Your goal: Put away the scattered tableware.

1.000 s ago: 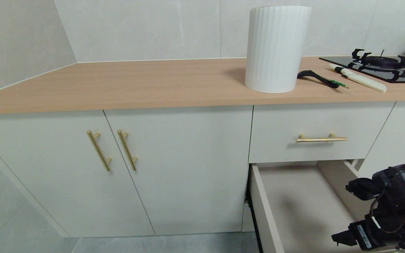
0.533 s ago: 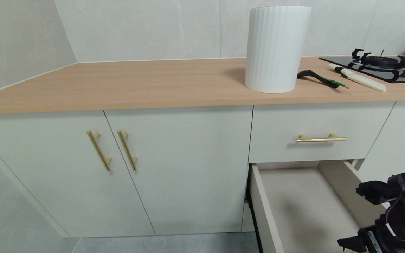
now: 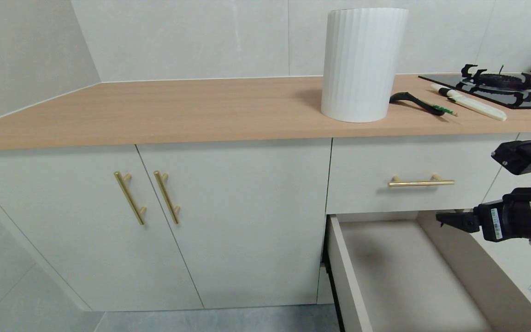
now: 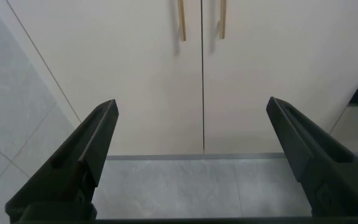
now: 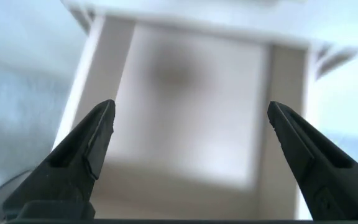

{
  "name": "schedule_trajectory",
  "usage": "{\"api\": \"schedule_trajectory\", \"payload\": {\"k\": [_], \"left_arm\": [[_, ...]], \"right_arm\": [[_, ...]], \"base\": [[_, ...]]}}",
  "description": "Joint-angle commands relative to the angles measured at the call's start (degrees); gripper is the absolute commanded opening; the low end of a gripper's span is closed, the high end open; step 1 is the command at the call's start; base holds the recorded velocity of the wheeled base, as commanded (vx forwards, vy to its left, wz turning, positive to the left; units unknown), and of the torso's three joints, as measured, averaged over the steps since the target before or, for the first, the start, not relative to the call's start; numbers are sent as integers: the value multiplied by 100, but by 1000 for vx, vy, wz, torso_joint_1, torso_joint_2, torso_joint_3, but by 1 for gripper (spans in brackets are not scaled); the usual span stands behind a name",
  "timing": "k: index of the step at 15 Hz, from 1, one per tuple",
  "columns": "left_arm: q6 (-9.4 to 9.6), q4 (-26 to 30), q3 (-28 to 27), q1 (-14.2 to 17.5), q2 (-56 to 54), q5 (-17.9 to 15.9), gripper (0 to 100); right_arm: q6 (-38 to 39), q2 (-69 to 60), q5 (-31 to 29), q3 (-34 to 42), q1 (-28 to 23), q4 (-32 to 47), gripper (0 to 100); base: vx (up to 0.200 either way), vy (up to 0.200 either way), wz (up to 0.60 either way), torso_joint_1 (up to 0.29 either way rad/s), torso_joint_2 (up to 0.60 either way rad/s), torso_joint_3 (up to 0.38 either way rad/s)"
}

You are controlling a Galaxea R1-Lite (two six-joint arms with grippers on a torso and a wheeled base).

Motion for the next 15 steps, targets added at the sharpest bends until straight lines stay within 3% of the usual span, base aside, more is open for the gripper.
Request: {"api": "schedule_trajectory", "payload": {"k": [1,5,10,12,15], "left_arm": [[0,-1,5,-4,9,2,100],[0,-1,-4,-4,9,2,100],[0,-1,-4,5,9,2,100],[0,-1,5,5,9,2,100],[0,-1,5,5,9,2,100]], "right_arm": [[-103,-55,-1,-70,14,-4,100],[-138,-55,8,-79,14,-12,100],[-138,-178,17,-88,14,-21,100],[-138,-196,25,-351,5,-39,100],[-94,235,-54,-1661,-83,163,100]], "base": [[0,0,0,0,0,0],[0,0,0,27,-222,-284],[0,0,0,92,-517,-346],[0,0,0,112,-400,-276],[0,0,0,36,-113,-79]]}}
